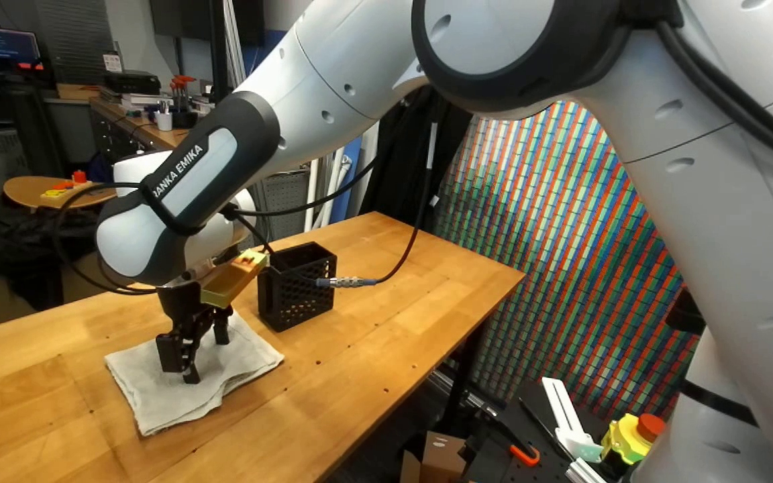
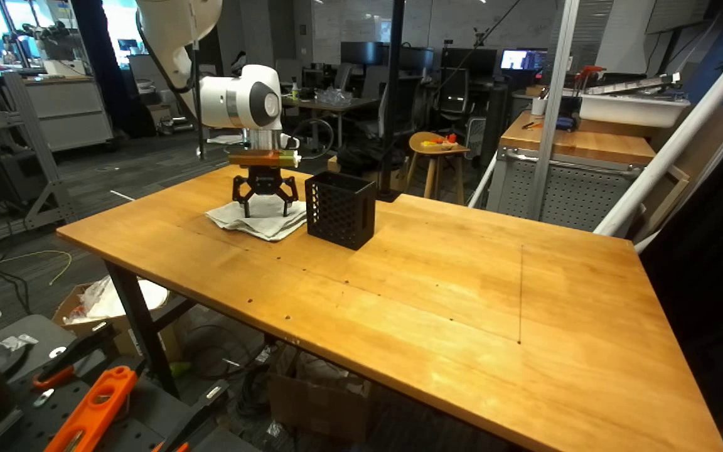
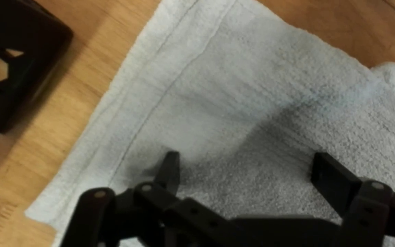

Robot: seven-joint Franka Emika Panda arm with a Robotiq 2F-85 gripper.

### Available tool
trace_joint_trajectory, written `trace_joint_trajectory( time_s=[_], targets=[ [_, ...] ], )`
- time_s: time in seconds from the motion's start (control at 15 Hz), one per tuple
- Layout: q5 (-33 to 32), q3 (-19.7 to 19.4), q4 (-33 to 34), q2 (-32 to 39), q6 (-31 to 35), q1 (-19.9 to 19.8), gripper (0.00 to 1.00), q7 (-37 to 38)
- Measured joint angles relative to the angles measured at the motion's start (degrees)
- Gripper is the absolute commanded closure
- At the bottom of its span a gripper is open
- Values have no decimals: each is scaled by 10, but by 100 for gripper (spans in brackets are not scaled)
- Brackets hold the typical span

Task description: Pick up the cloth and put it in the box

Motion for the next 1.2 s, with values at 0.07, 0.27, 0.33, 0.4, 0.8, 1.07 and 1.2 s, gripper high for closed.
trace_joint_trajectory(
  time_s=[0.07, 0.27, 0.33, 0.4, 0.8, 1.07, 1.2],
  targets=[
    [0, 2, 0, 0, 0, 0, 16, -1],
    [1, 8, -1, 0, 0, 0, 40, -1],
    [2, 10, -1, 0, -1, 0, 47, -1],
    [3, 12, -1, 0, -1, 0, 56, -1],
    [9, 15, -2, -1, -2, 0, 93, -2],
    [21, 20, -9, -8, -3, -5, 93, -3],
    [29, 23, -20, -18, -3, -9, 92, -4]
  ],
)
